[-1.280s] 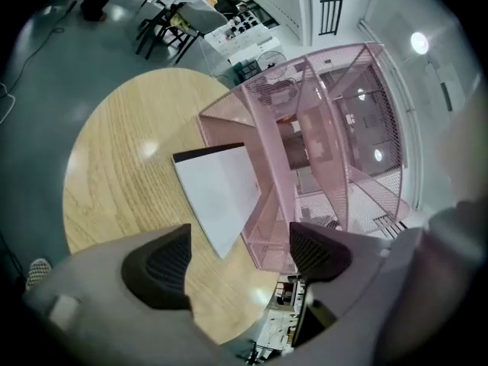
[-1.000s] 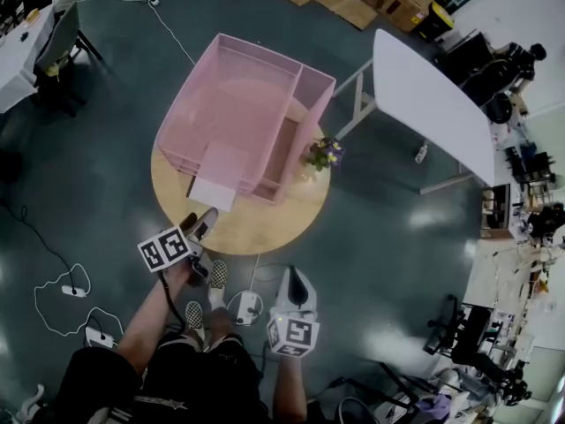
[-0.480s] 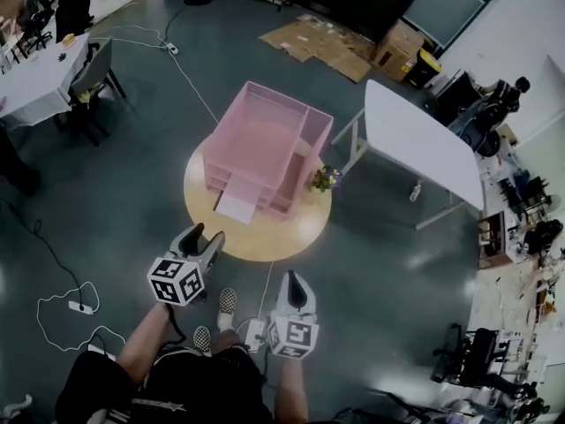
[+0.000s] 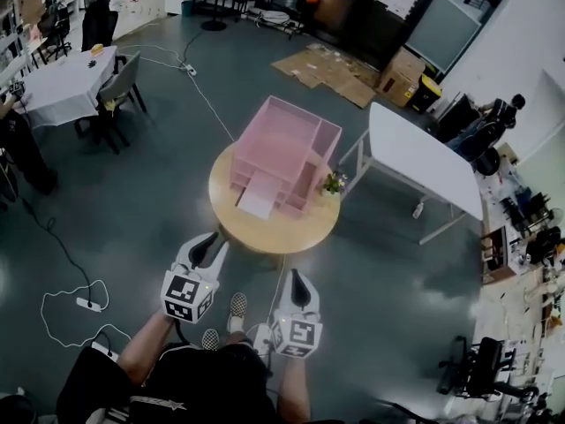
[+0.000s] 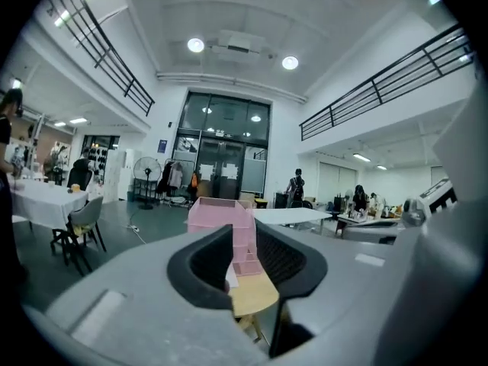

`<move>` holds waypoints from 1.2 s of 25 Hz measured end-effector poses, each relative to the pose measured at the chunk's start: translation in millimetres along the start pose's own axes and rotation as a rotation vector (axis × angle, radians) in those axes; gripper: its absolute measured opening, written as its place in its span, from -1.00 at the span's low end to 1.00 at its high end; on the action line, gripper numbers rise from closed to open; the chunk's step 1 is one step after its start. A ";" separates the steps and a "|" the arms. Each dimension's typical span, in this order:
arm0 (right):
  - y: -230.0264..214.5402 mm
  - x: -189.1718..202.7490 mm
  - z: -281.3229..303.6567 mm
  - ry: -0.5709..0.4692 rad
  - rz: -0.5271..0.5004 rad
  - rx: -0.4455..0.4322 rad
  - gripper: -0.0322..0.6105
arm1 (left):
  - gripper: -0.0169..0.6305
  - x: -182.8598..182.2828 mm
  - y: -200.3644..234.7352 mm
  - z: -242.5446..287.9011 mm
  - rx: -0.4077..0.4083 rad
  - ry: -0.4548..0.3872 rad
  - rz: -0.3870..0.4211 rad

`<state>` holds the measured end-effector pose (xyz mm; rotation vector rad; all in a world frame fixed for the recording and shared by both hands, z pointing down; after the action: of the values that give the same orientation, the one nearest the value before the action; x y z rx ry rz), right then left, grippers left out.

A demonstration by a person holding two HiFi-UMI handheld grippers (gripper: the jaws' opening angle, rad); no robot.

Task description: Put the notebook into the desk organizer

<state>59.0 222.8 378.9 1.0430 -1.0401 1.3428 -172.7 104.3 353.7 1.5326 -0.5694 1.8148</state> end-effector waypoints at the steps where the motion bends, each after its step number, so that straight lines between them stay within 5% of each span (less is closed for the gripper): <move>1: 4.5 0.6 -7.1 -0.005 -0.002 -0.001 -0.88 | -0.63 0.8 -2.2 -9.4 0.001 0.002 0.011; 13: 49.1 12.6 -68.4 -0.031 -0.001 -0.016 -0.88 | -0.87 23.2 -13.5 -93.4 -0.029 0.023 0.106; 30: 58.5 1.7 -63.8 -0.051 -0.026 -0.030 -0.88 | -0.88 16.1 -9.5 -93.3 -0.018 -0.004 0.125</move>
<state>-0.8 283.8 364.8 1.0695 -1.0773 1.2817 -229.6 180.4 348.9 1.5185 -0.6949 1.8956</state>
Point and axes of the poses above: the fingertips, and each gripper's own axes: z forward along the fingers, y to its left, x out of its underside, the point moved 10 cm from there along -z, backward along the fingers, and after that the axes turned 2 degrees about y, right-handed, at the moved point
